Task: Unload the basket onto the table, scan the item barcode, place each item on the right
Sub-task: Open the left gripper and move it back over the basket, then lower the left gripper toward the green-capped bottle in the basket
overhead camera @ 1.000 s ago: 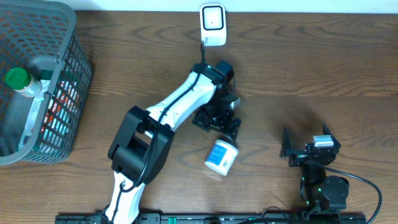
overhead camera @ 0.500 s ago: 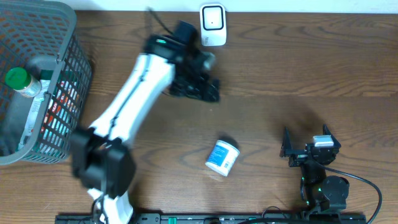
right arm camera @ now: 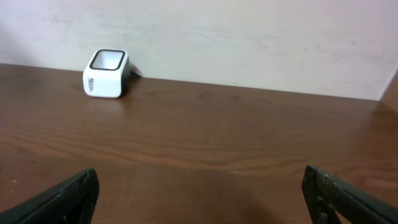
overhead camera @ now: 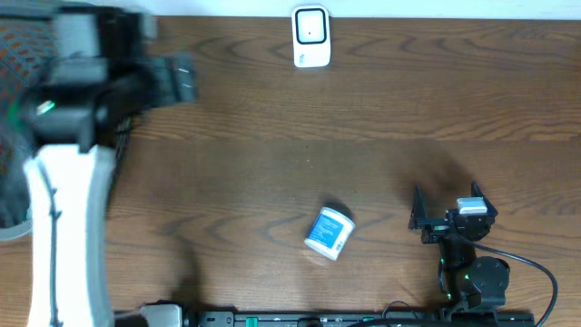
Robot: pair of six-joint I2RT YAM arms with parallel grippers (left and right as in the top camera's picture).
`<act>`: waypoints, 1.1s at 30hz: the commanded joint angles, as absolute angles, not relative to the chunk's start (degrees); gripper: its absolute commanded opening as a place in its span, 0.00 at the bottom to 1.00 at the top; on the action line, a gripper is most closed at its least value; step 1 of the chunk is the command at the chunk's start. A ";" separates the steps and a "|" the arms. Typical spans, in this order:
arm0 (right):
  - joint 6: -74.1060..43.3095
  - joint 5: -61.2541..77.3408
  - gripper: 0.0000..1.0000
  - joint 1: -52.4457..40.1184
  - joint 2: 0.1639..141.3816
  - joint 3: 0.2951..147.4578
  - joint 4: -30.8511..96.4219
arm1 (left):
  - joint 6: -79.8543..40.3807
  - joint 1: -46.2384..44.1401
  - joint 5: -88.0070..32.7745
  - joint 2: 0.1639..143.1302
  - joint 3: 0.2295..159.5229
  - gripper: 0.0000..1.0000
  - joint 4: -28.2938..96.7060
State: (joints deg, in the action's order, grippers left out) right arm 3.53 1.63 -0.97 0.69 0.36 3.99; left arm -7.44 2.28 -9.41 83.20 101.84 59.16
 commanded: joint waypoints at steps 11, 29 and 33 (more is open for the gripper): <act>2.83 1.34 0.99 -1.17 0.38 0.30 4.14 | -11.75 21.34 2.44 79.11 103.11 0.96 50.48; 2.83 1.34 0.99 -1.17 0.40 0.30 4.14 | -13.08 35.33 2.37 88.38 103.11 0.96 45.45; 2.85 1.34 0.99 -1.17 0.40 0.30 4.14 | -10.46 35.62 2.37 91.77 103.09 0.96 45.30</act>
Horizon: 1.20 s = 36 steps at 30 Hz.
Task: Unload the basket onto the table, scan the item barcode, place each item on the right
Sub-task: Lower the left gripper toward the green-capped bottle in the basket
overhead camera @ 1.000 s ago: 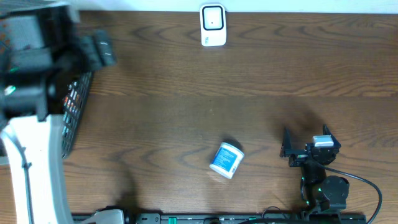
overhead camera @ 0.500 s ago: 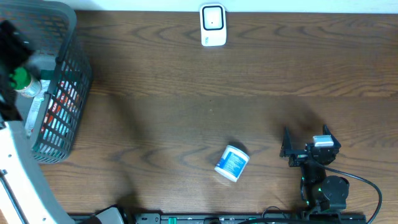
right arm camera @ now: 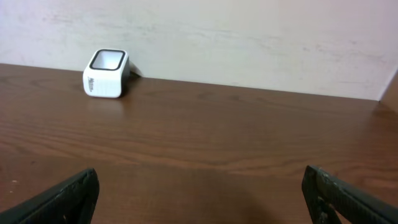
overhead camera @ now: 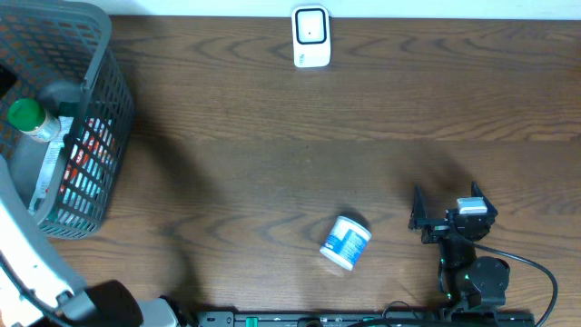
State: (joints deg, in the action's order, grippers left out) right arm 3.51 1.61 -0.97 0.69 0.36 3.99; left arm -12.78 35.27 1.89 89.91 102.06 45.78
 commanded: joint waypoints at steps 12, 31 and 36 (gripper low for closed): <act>2.83 1.34 0.99 -1.17 0.40 0.30 4.14 | -6.17 35.75 2.42 98.30 103.09 0.96 44.18; 2.83 1.34 0.99 -1.17 0.40 0.30 4.14 | -6.22 35.99 2.42 100.75 103.09 0.96 41.45; 2.85 1.34 0.99 -1.17 0.40 0.30 4.14 | -6.15 36.10 2.42 101.23 103.09 0.96 41.04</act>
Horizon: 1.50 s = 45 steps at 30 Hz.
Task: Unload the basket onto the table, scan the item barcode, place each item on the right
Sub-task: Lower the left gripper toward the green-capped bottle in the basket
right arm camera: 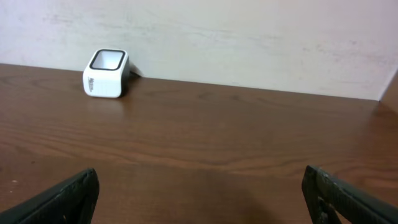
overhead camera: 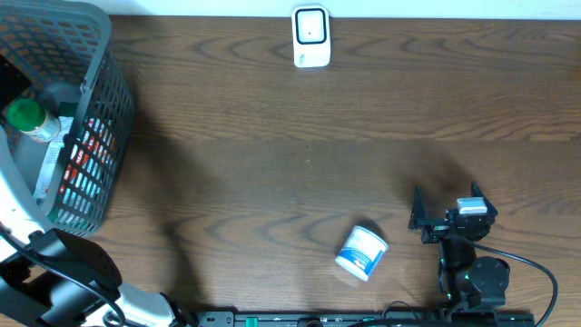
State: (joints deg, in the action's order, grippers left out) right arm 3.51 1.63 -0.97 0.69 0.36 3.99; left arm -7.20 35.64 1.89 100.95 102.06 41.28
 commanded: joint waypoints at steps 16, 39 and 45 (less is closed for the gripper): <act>2.85 1.34 0.99 -1.17 0.40 0.30 4.14 | -5.56 37.08 2.68 108.51 102.39 0.97 44.73; 2.85 1.34 0.99 -1.17 0.40 0.30 4.14 | -5.63 38.61 2.57 113.32 102.74 1.00 45.56; 2.85 1.34 0.99 -1.17 0.40 0.30 4.14 | -5.58 38.61 2.57 112.07 102.78 1.00 45.04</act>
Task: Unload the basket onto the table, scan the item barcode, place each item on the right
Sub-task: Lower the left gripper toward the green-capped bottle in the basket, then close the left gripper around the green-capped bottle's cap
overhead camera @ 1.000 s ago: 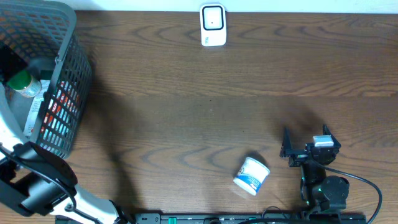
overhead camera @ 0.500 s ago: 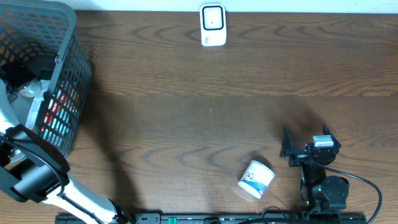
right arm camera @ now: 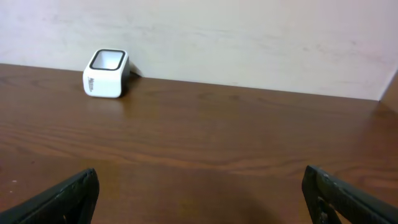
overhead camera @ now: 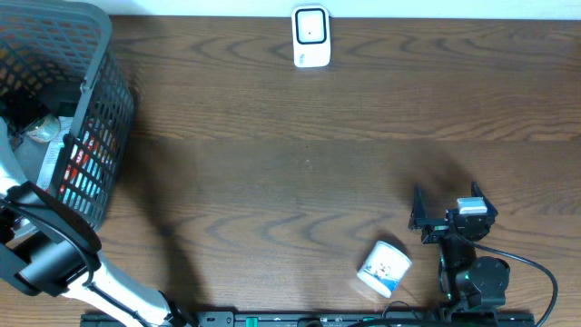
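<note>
A white jar with a blue label (overhead camera: 384, 269) lies on its side near the table's front edge, just left of my right arm. The white barcode scanner (overhead camera: 310, 36) stands at the far edge, and the right wrist view shows the scanner (right arm camera: 106, 73) at upper left. My right gripper (overhead camera: 445, 198) rests open and empty on the table, its fingers (right arm camera: 62, 198) wide apart around my right gripper's gap (right arm camera: 202, 205). My left arm (overhead camera: 45, 250) reaches from the front left corner into the basket. A dark shape (overhead camera: 34, 98) there looks like its gripper; its jaws are hidden.
A grey mesh basket (overhead camera: 100, 118) with packaged goods stands at the far left. A pale wall (right arm camera: 249, 37) runs behind the table's far edge. A black cable (overhead camera: 536, 272) loops by the right arm's base.
The jar has moved right and toward the front edge. My left arm has shifted, and the dark shape now covers the green-capped bottle in the basket. The right gripper has not moved.
At first my left arm was blurred over the basket and the jar lay front of centre. At each later moment the jar lay further right and nearer the front edge. The left arm came to stand at the front left, reaching into the basket. The right arm stayed still.
</note>
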Robot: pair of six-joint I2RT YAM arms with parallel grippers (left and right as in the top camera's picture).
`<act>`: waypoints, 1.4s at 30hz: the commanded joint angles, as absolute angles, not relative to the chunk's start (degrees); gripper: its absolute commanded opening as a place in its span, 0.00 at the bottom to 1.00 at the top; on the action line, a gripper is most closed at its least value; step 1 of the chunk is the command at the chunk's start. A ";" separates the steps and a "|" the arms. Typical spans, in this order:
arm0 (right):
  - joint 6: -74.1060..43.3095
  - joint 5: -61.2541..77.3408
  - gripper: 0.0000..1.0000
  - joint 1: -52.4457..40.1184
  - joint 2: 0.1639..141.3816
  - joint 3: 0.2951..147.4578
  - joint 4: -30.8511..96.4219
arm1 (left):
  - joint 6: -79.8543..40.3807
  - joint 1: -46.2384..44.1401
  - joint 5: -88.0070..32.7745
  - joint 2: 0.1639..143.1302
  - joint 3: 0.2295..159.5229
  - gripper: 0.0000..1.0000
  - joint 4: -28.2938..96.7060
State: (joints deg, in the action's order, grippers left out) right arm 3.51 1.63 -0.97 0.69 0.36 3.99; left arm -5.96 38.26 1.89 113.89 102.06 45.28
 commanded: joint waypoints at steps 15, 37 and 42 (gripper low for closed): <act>2.83 1.34 0.99 -1.17 0.40 0.30 4.14 | -5.58 38.61 2.17 103.00 103.42 1.00 43.64; 2.85 1.34 0.99 -1.17 0.40 0.30 4.14 | -5.58 38.61 2.17 103.07 101.10 1.00 46.15; 2.83 1.34 0.99 -1.17 0.40 0.30 4.14 | -5.61 38.61 2.17 104.44 99.94 1.00 45.74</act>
State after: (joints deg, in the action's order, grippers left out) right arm 3.51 1.63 -0.97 0.69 0.36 3.99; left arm -5.96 38.26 1.87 102.98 101.01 46.02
